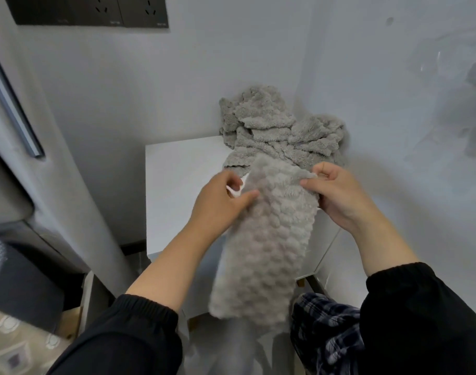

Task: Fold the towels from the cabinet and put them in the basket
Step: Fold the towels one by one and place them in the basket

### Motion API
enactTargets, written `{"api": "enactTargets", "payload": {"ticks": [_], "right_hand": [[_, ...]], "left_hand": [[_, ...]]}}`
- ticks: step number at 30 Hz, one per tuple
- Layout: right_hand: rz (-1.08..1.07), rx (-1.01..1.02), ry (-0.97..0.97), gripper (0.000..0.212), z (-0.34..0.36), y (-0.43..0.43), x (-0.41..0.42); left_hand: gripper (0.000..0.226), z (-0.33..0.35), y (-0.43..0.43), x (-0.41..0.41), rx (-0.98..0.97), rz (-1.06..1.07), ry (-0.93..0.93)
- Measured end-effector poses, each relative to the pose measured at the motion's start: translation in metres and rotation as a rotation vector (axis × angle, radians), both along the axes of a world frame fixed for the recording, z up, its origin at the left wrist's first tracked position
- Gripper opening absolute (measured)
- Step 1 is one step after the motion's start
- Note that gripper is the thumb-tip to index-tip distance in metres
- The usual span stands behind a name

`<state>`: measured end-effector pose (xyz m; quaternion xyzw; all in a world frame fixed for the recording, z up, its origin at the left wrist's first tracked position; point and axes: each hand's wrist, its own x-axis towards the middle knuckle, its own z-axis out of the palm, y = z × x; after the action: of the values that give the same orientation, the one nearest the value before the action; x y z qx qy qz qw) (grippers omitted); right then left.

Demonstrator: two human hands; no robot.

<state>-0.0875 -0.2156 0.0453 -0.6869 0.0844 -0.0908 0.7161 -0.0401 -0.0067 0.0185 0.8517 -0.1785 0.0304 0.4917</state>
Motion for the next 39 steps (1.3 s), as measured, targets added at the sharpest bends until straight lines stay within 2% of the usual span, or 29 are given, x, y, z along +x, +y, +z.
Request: {"api": "enactTargets", "payload": {"ticks": [3, 4, 5, 9, 11, 16, 20, 24, 29, 36, 39], "right_hand": [[0.118, -0.044, -0.056, 0.031, 0.003, 0.009, -0.006], [0.147, -0.072, -0.061, 0.029, 0.004, 0.012, -0.007], [0.159, -0.107, -0.068, 0.026, 0.004, 0.015, -0.007], [-0.02, -0.346, -0.127, 0.036, 0.004, 0.021, -0.007], [-0.079, -0.37, -0.164, 0.035, 0.004, 0.021, -0.006], [-0.036, -0.258, -0.161, 0.025, 0.003, 0.018, -0.006], [0.054, -0.152, -0.2, 0.017, 0.004, 0.013, -0.007], [0.155, -0.162, -0.168, 0.012, 0.005, 0.006, -0.007], [0.06, -0.187, -0.094, 0.019, 0.002, 0.007, -0.004], [-0.091, -0.145, -0.047, 0.025, 0.001, 0.009, 0.0], [-0.135, -0.144, -0.047, 0.02, 0.002, 0.01, 0.0]], "left_hand": [[0.082, 0.001, 0.003, 0.006, -0.286, -0.177, 0.342], [0.092, 0.0, 0.002, 0.005, -0.331, -0.224, 0.415], [0.089, 0.0, 0.002, 0.004, -0.361, -0.257, 0.447], [0.026, 0.005, -0.002, -0.005, -0.469, -0.234, 0.421], [0.014, 0.005, -0.003, -0.007, -0.504, -0.174, 0.373], [0.017, 0.009, -0.002, -0.007, -0.552, -0.053, 0.327], [0.024, 0.009, 0.0, -0.008, -0.522, -0.071, 0.321], [0.028, 0.011, 0.0, -0.01, -0.46, -0.135, 0.286], [0.035, 0.01, 0.001, -0.012, -0.338, -0.189, 0.211], [0.026, 0.01, 0.007, -0.006, -0.295, -0.223, 0.11], [0.021, 0.01, 0.01, -0.003, -0.189, -0.184, 0.102]]}}
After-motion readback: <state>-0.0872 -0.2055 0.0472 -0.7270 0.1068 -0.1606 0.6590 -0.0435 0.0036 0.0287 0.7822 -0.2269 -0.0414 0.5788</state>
